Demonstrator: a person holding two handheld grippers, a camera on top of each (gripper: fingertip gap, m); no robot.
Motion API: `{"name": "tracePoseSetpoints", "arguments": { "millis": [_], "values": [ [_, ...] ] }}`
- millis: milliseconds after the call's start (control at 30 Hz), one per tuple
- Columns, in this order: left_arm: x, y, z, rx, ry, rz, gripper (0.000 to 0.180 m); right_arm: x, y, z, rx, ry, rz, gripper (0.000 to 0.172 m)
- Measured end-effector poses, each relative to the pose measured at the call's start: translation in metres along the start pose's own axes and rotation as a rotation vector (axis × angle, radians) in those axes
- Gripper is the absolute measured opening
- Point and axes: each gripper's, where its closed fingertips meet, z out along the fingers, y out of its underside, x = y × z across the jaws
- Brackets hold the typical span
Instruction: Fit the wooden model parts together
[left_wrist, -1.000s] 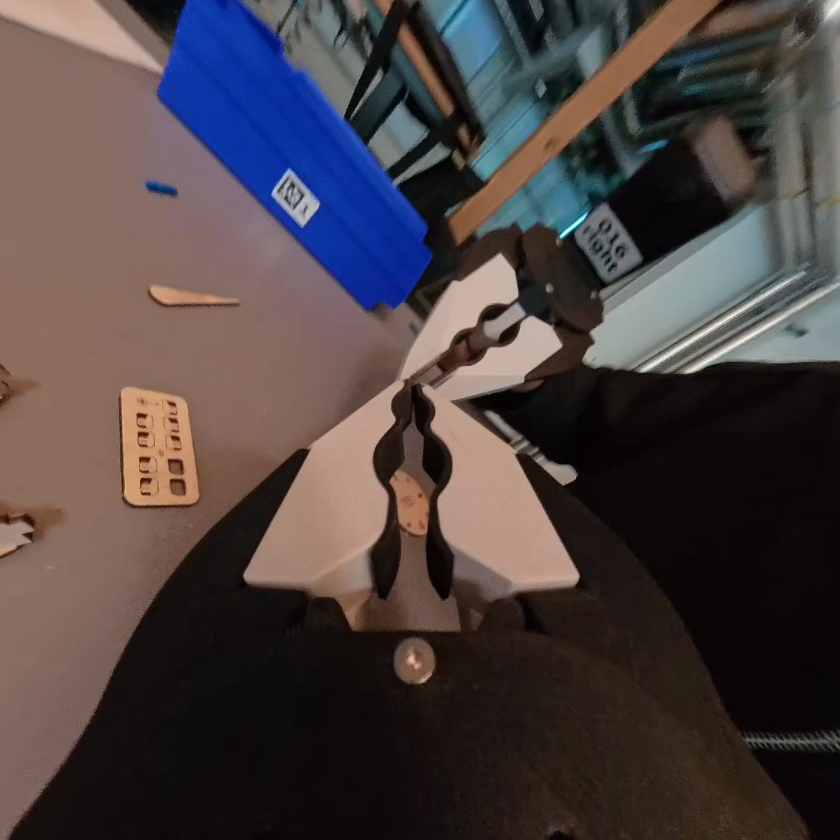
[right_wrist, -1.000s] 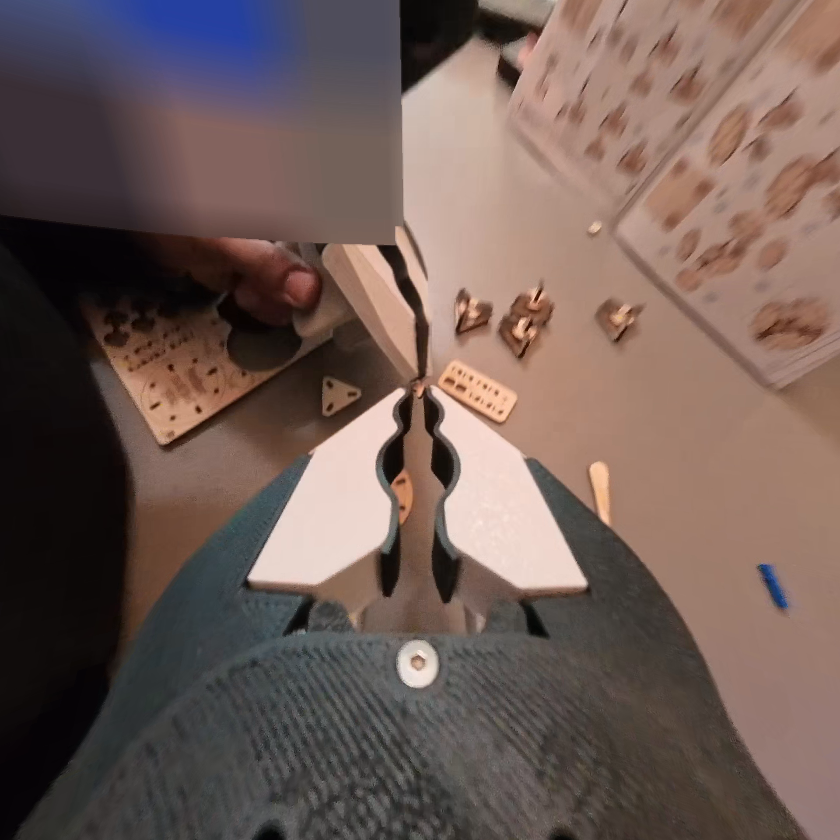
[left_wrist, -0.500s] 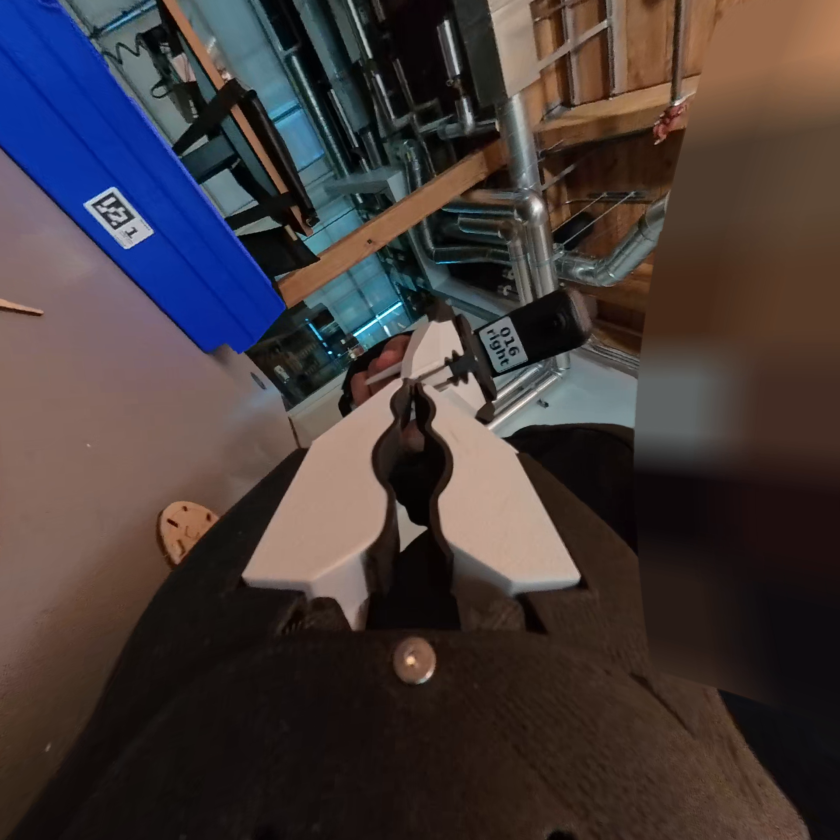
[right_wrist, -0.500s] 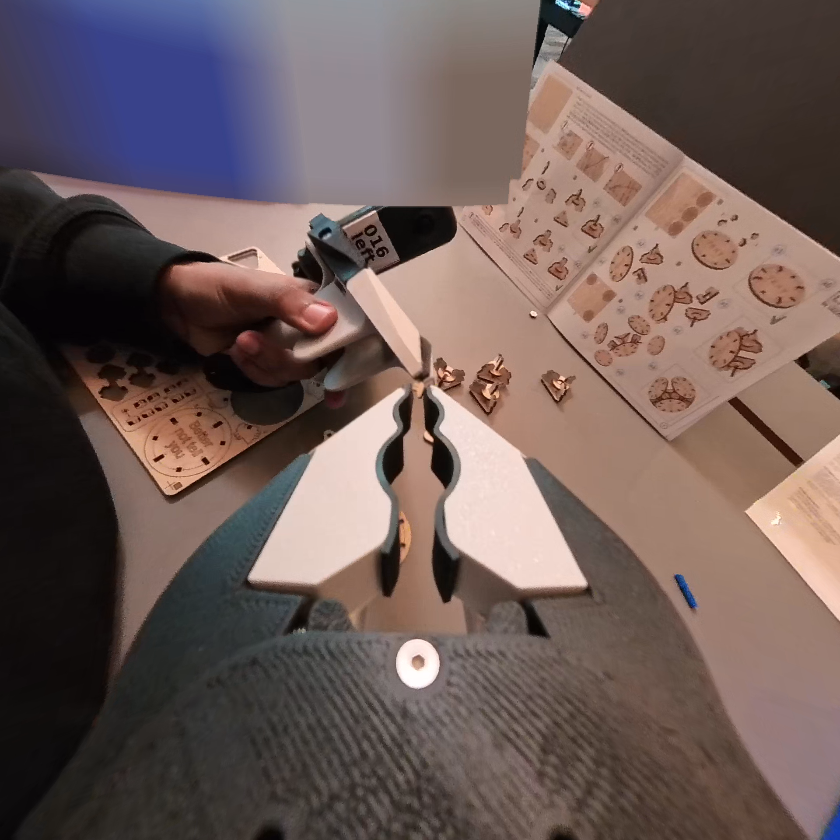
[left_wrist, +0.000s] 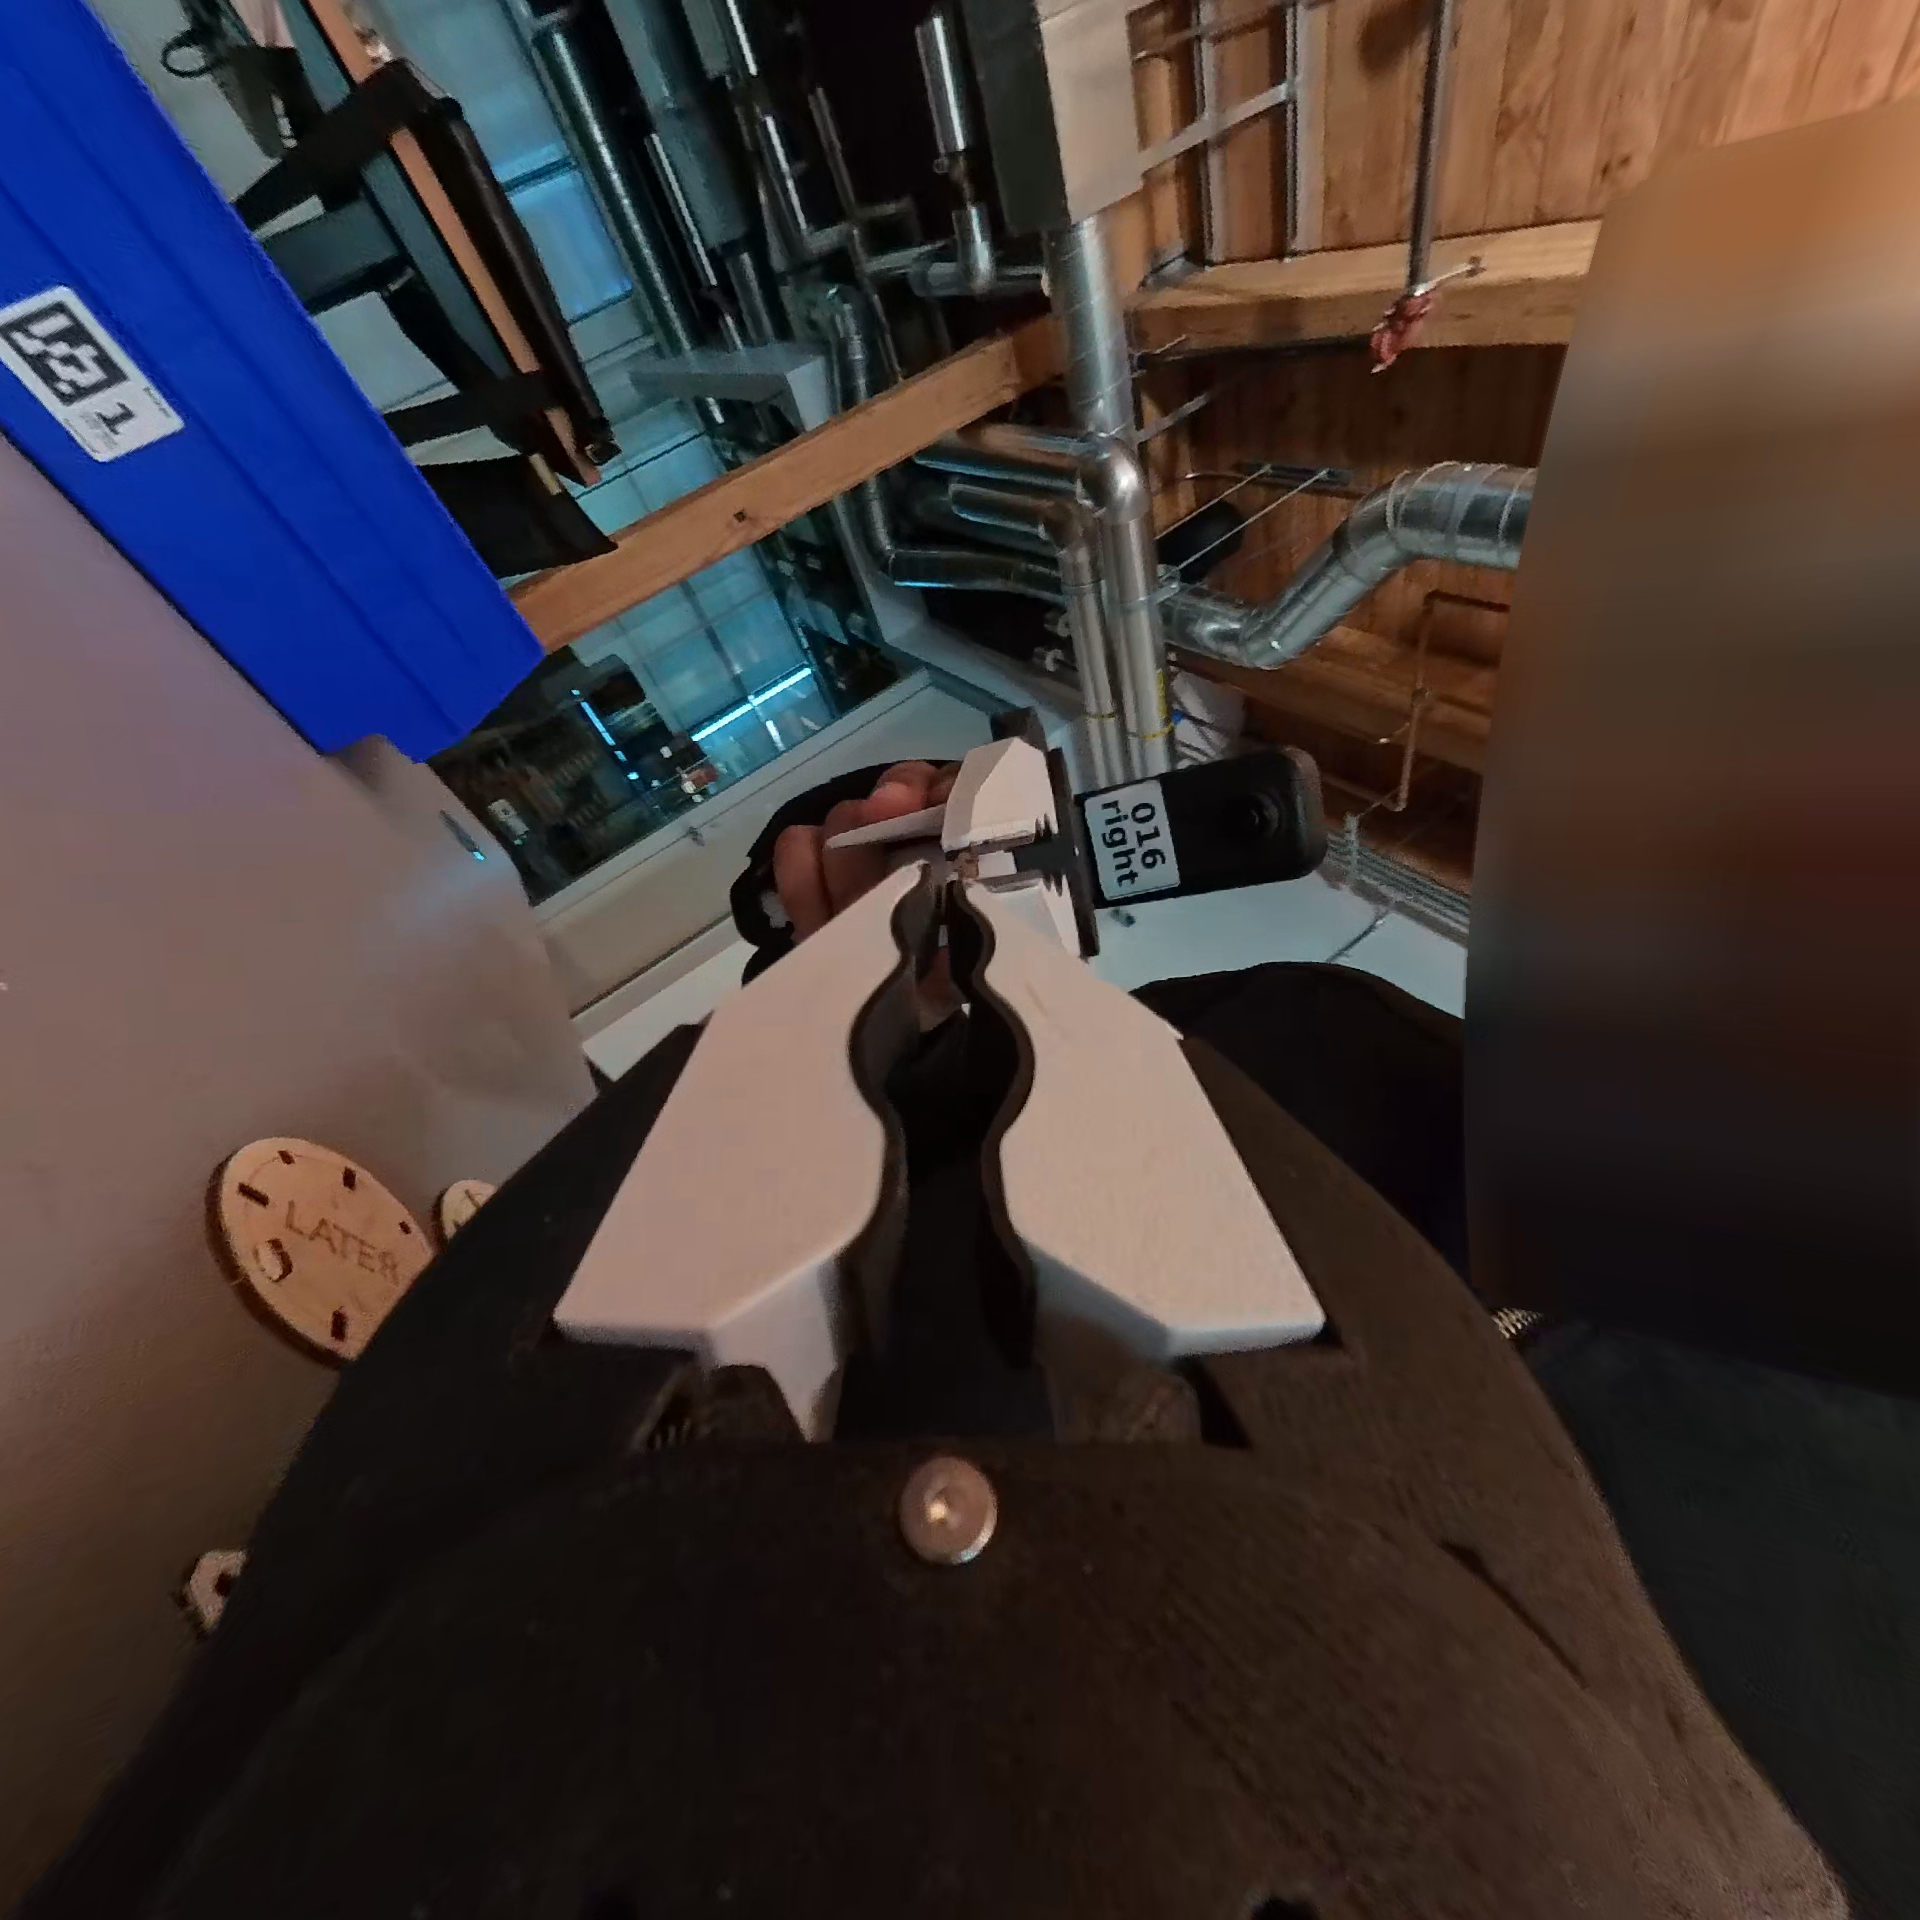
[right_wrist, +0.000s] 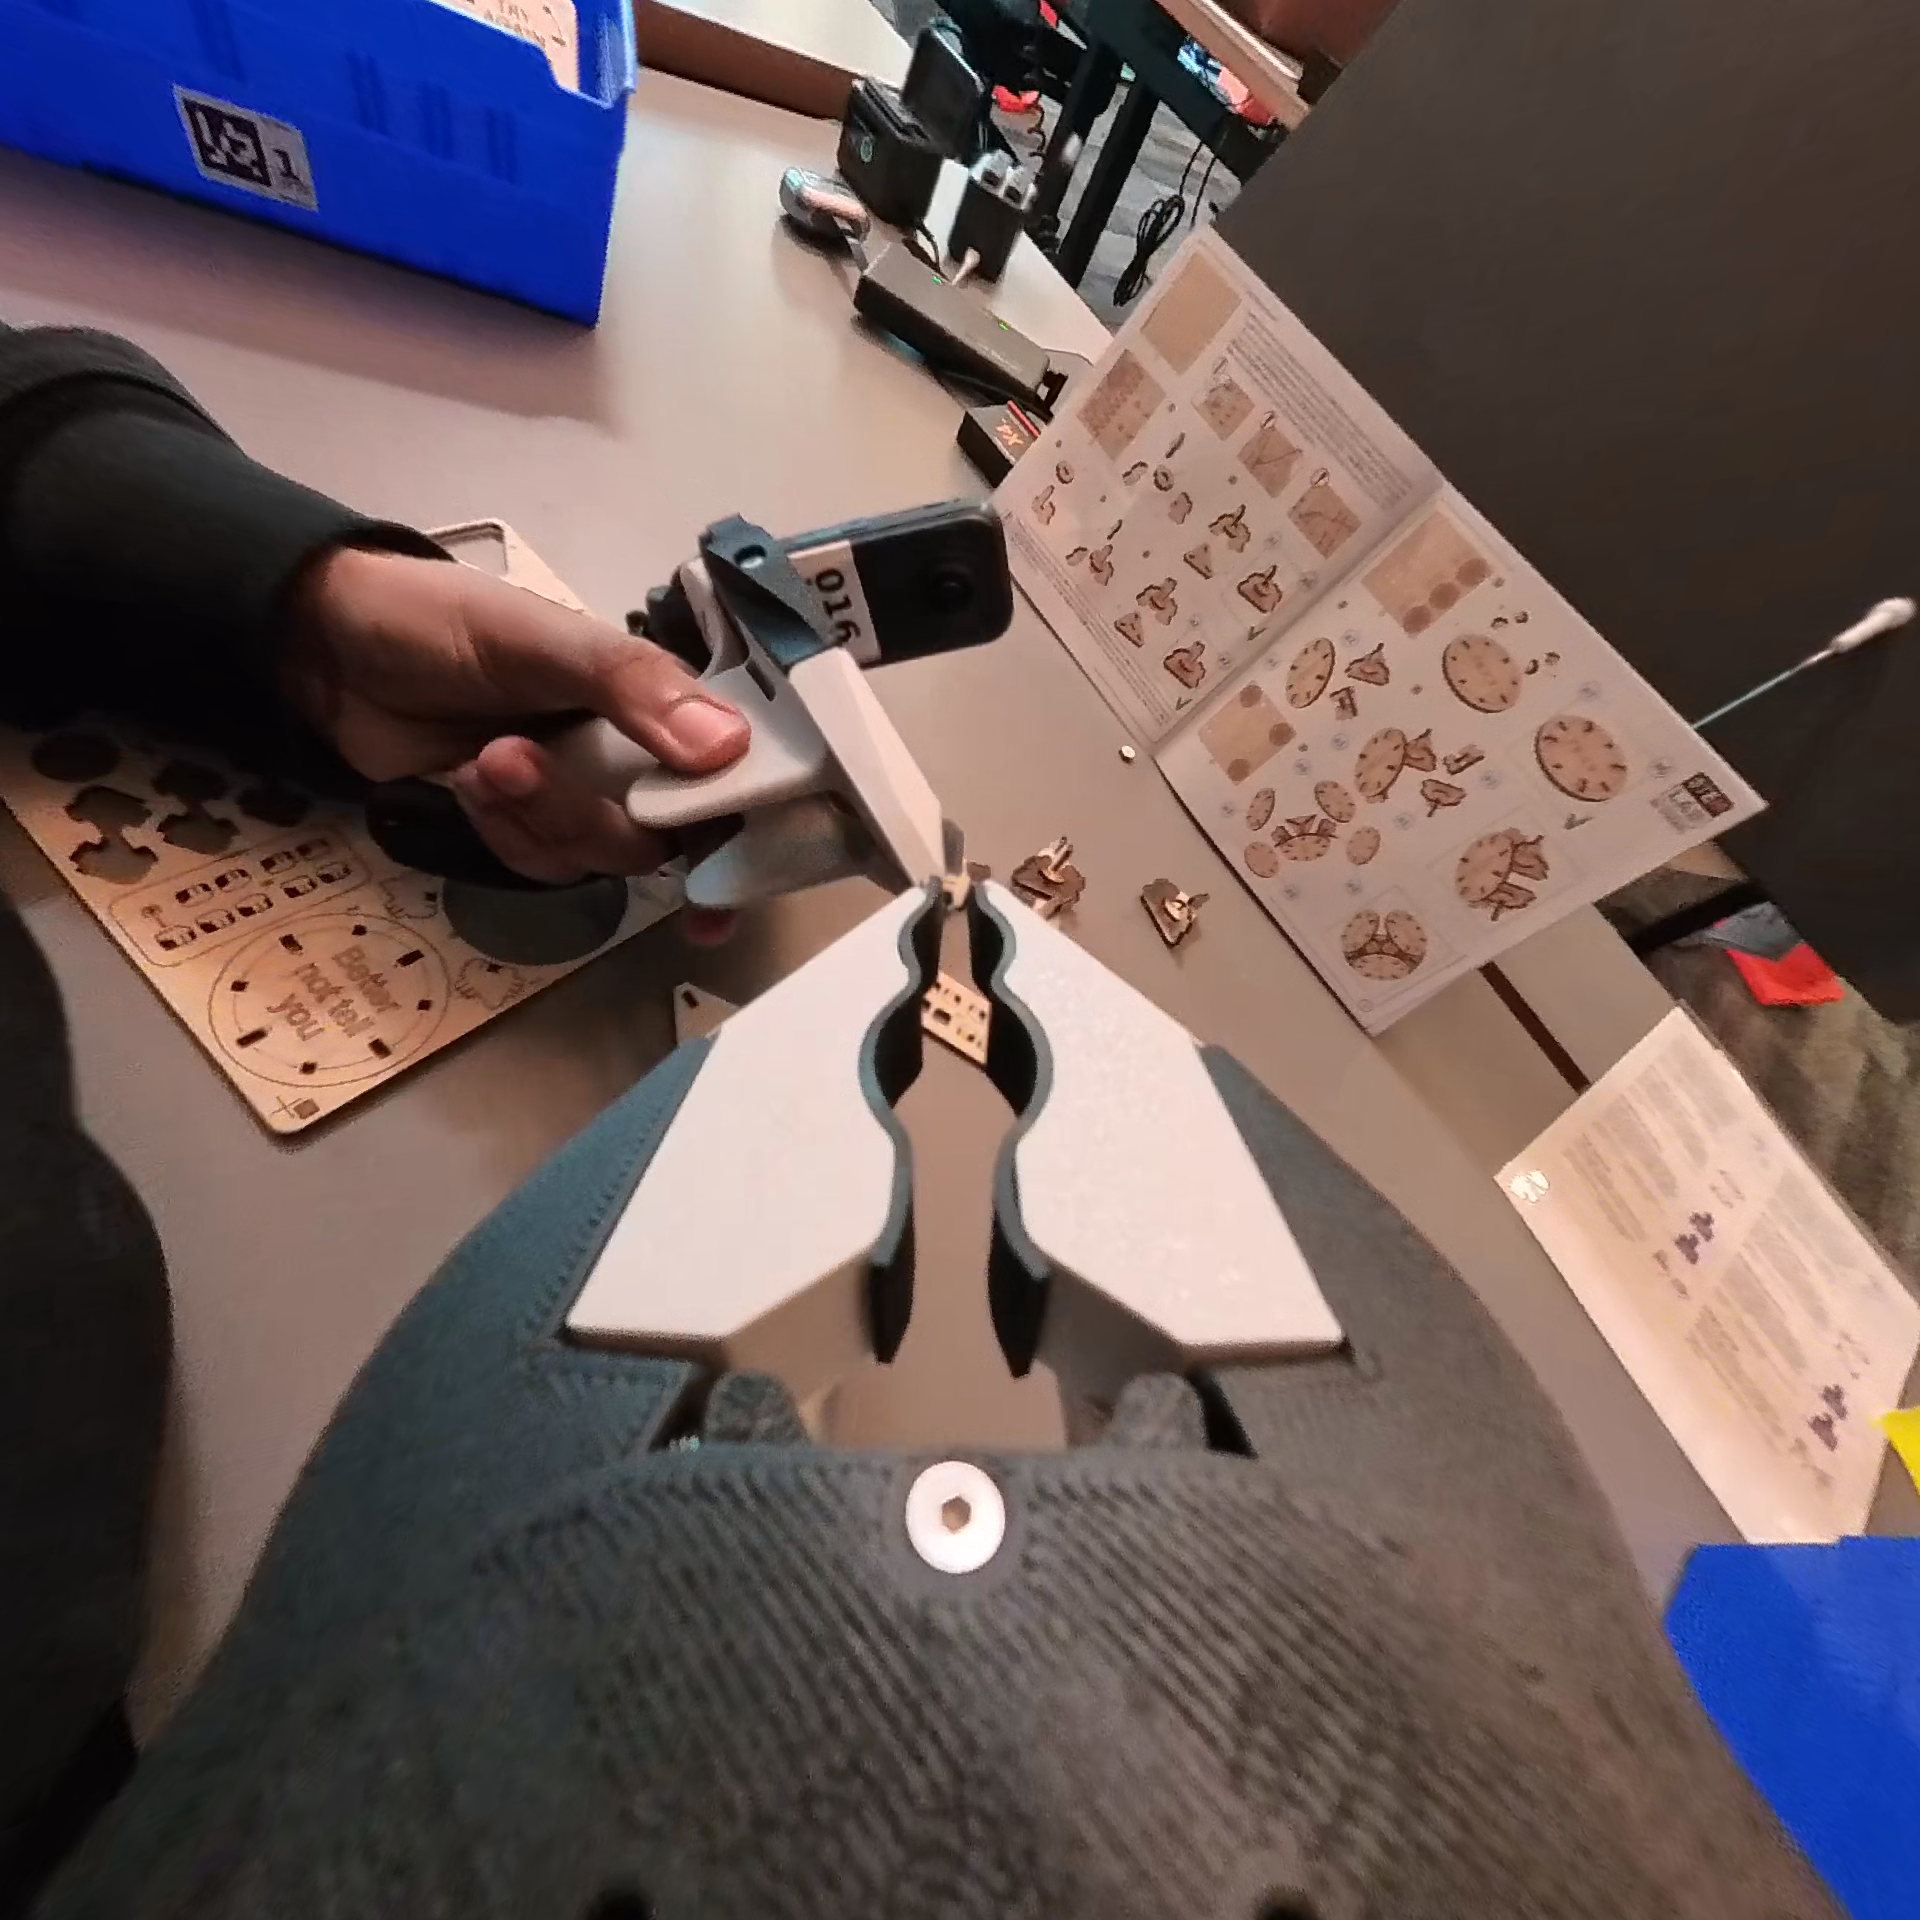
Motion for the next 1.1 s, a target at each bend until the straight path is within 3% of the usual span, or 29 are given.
{"name": "tracePoseSetpoints", "arguments": {
  "millis": [233,633,1100],
  "values": [
    [0.001,-0.001,-0.002,0.014,0.076,-0.073,0.002,0.001,0.005,0.004,-0.048,0.030,-0.035,0.003],
    [-0.021,-0.004,-0.011,0.027,-0.012,-0.107,0.007,0.002,0.027,0.018,-0.126,0.039,-0.109,0.003],
    [-0.020,-0.004,-0.011,0.025,-0.013,-0.111,0.004,-0.001,0.022,0.017,-0.109,0.063,-0.223,0.003]
  ]
}}
